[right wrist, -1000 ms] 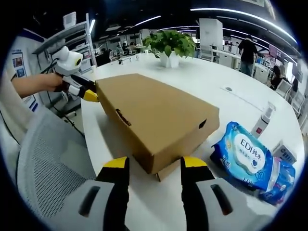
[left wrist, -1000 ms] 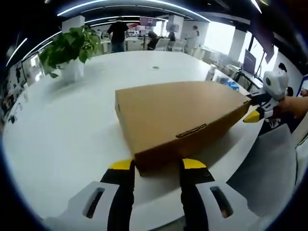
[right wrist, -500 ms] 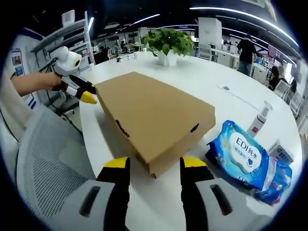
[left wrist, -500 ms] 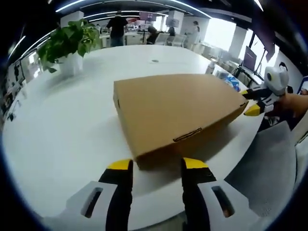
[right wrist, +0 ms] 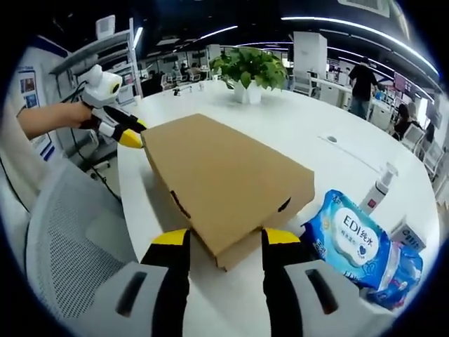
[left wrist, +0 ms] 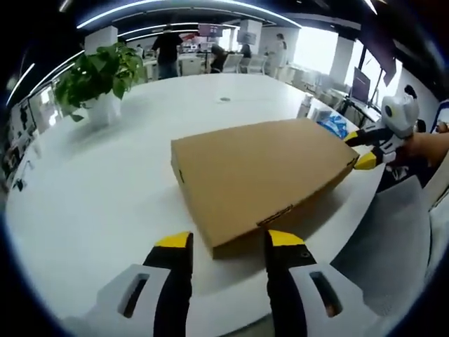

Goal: Operate the shoe box by opening the lid, removing the specified soft item, and placing it in the target area until the item is outside and the box remains undamaged.

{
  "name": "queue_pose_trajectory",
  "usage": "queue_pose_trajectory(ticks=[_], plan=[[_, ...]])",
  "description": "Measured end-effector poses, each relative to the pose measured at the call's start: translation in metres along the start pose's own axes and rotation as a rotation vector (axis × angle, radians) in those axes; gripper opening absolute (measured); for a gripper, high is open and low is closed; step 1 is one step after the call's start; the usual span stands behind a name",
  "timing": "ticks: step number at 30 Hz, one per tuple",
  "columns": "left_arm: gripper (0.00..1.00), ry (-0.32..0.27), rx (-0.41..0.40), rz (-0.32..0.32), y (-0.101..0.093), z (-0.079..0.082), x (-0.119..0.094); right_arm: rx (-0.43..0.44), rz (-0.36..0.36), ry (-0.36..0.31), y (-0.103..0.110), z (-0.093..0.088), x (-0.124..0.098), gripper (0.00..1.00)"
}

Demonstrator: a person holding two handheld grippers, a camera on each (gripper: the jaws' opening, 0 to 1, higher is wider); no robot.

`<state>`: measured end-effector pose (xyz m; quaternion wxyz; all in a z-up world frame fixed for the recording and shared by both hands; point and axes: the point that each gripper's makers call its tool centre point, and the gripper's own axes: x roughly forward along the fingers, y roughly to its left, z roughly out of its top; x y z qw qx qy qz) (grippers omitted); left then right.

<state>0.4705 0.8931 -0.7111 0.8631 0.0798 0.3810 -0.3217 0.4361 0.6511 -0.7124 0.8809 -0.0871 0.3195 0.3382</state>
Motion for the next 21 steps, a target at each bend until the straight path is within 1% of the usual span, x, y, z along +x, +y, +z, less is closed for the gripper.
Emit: queue_pose_trajectory(ticks=[1, 7, 12, 18, 21], plan=[[0.37, 0.005, 0.002, -0.006, -0.001, -0.001, 0.001, 0.000, -0.002, -0.003, 0.000, 0.000, 0.000, 0.38], [0.39, 0.013, -0.009, -0.008, -0.001, -0.006, 0.007, 0.034, -0.006, 0.001, 0.000, -0.005, 0.003, 0.36], [0.39, 0.030, -0.010, -0.010, 0.000, -0.008, 0.011, 0.024, -0.009, 0.010, -0.001, -0.007, 0.006, 0.36], [0.39, 0.029, -0.017, -0.009, 0.005, -0.002, 0.016, 0.023, -0.011, 0.006, -0.009, -0.003, 0.012, 0.36], [0.39, 0.031, -0.016, -0.008, 0.009, 0.004, 0.020, 0.025, -0.013, 0.004, -0.014, 0.000, 0.015, 0.36]])
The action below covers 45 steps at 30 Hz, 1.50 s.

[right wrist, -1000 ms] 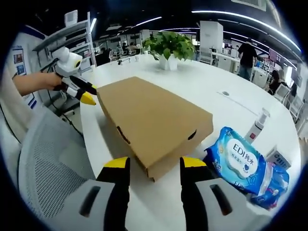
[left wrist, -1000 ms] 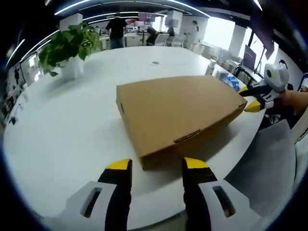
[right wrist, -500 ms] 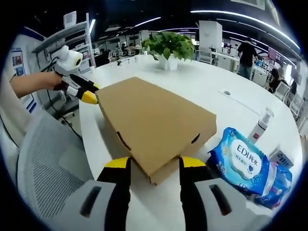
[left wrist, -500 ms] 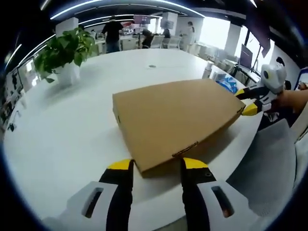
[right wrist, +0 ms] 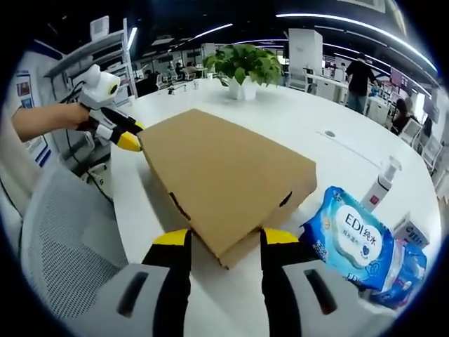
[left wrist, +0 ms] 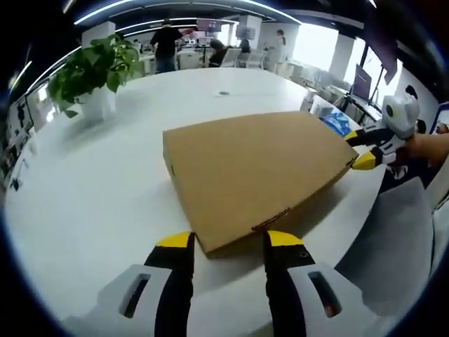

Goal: Operate the shoe box by opening the lid, removing the specified soft item, and placing it in the target area until the item is outside and the box remains undamaged.

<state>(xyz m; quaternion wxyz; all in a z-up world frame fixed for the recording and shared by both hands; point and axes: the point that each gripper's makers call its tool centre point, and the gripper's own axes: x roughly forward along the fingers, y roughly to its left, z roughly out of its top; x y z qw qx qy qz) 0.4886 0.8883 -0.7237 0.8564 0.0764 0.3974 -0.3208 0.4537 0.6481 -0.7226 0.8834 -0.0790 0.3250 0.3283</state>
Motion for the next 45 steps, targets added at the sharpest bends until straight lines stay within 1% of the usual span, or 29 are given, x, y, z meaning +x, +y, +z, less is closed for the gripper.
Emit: queue_pose_trajectory(ticks=[17, 20, 32, 39, 45], plan=[[0.39, -0.002, -0.005, -0.002, 0.015, 0.031, 0.026, -0.013, -0.006, 0.009, -0.037, 0.018, 0.018, 0.36], [0.39, 0.004, -0.019, -0.006, 0.016, 0.034, 0.032, -0.018, -0.006, 0.012, -0.043, 0.021, 0.021, 0.36], [0.39, 0.004, -0.015, 0.004, 0.019, 0.053, 0.048, -0.031, -0.020, 0.022, -0.069, 0.030, 0.030, 0.37], [0.39, 0.001, -0.008, 0.005, 0.021, 0.061, 0.055, -0.023, -0.034, 0.018, -0.076, 0.031, 0.031, 0.37], [0.40, -0.004, -0.008, 0.004, 0.022, 0.061, 0.055, -0.022, -0.041, 0.016, -0.077, 0.031, 0.031, 0.37]])
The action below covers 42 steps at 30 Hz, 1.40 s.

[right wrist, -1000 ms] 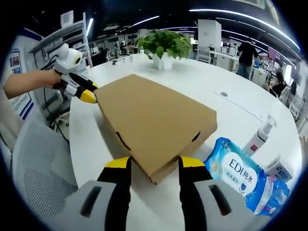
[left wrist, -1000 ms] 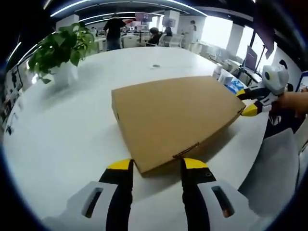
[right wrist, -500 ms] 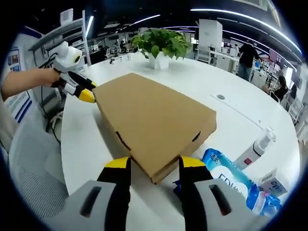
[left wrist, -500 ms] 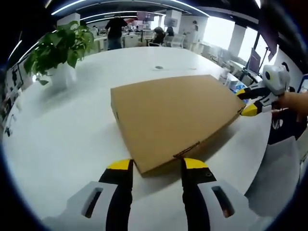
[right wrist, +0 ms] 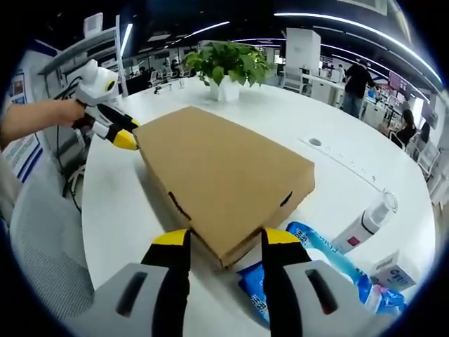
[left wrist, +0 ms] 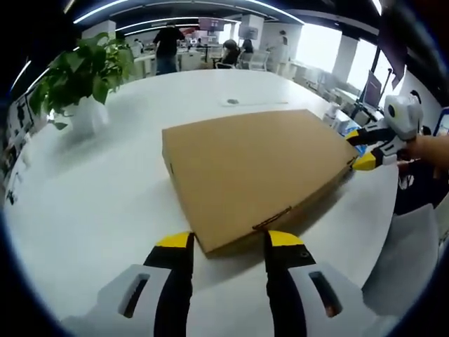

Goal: Operate the shoe box by opening the lid, removing the specified soft item, and placing it in the target area until the item is outside and the box remains undamaged.

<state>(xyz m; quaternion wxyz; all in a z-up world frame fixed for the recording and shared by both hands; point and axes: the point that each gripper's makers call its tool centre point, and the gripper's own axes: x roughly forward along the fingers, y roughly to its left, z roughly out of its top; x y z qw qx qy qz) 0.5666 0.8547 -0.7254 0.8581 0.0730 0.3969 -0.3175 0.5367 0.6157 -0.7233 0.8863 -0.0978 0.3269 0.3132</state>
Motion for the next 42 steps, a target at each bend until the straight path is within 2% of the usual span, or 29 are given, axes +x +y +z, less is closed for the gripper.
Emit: queue_pose_trajectory(ticks=[5, 10, 15, 18, 26, 35, 42], plan=[[0.45, -0.038, -0.015, 0.008, -0.001, 0.004, -0.006, 0.022, -0.021, -0.010, -0.001, 0.001, -0.004, 0.39], [0.49, -0.079, -0.014, 0.016, -0.006, 0.008, -0.020, 0.024, -0.045, -0.041, -0.004, 0.005, -0.018, 0.40], [0.51, -0.115, -0.009, 0.019, -0.014, 0.004, -0.034, 0.030, -0.079, -0.066, -0.008, 0.002, -0.039, 0.42], [0.53, -0.138, -0.016, 0.019, -0.022, 0.001, -0.043, 0.087, -0.107, -0.105, -0.011, 0.000, -0.058, 0.44], [0.58, -0.197, -0.019, 0.017, -0.051, -0.008, -0.069, 0.108, -0.182, -0.130, -0.015, -0.016, -0.101, 0.49], [0.65, -0.259, 0.018, 0.009, -0.087, -0.016, -0.096, 0.137, -0.262, -0.127, -0.014, -0.046, -0.143, 0.55], [0.71, -0.297, 0.033, 0.002, -0.108, -0.022, -0.114, 0.144, -0.305, -0.125, -0.007, -0.068, -0.175, 0.62]])
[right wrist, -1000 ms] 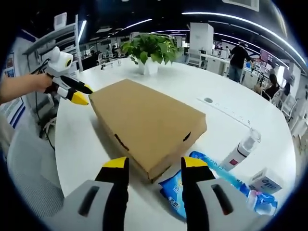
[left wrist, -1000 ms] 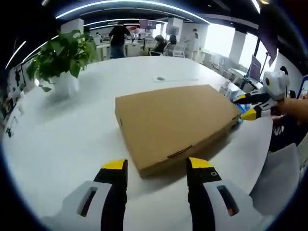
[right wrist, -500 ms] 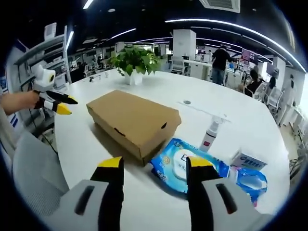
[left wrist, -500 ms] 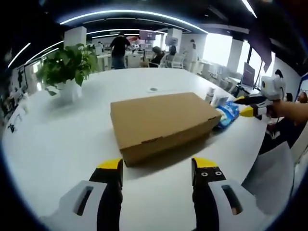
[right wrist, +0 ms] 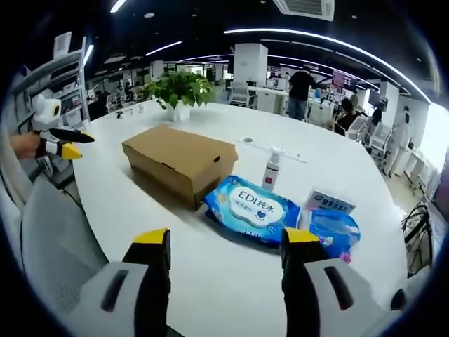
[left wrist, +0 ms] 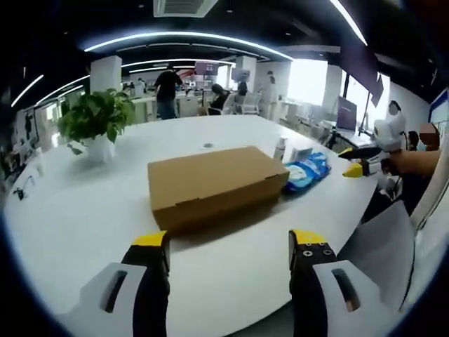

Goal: Operate the shoe box by opening the lid, removing the specified soft item, and placing it in the target area until the item is outside and the box remains undamaged.

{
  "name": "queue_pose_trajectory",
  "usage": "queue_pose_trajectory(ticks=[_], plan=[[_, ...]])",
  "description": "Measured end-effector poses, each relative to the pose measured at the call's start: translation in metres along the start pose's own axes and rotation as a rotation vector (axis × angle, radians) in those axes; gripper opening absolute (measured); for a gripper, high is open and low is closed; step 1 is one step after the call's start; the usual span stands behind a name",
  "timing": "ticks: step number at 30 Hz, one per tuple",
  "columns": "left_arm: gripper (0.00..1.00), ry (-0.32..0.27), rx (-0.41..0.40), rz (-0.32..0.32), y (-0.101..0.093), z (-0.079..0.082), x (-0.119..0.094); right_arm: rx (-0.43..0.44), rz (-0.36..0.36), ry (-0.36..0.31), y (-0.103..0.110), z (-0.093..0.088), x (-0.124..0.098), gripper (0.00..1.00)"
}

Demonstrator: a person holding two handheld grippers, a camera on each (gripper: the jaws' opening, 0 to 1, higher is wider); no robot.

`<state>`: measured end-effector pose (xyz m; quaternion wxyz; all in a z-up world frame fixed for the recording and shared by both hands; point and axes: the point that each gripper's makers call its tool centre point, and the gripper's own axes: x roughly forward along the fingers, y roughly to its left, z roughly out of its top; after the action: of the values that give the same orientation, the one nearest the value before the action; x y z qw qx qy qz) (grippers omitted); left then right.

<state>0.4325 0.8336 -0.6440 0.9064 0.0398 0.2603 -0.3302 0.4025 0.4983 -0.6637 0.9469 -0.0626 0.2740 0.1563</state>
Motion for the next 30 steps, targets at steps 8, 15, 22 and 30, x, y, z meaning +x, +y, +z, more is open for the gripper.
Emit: queue_pose_trajectory(ticks=[8, 15, 22, 30], plan=[[0.83, -0.025, -0.031, 0.012, -0.007, -0.010, -0.015, 0.003, -0.025, 0.003, 0.003, -0.014, -0.025, 0.73], [0.97, -0.025, -0.023, 0.019, -0.004, -0.016, -0.024, 0.043, -0.042, -0.027, -0.001, -0.017, -0.040, 0.89], [1.00, -0.056, -0.029, 0.030, 0.000, -0.010, -0.030, 0.089, -0.063, -0.062, -0.001, -0.016, -0.048, 0.96], [1.00, -0.051, -0.014, 0.019, -0.002, -0.005, -0.026, 0.093, -0.073, -0.054, -0.001, -0.018, -0.050, 0.96]])
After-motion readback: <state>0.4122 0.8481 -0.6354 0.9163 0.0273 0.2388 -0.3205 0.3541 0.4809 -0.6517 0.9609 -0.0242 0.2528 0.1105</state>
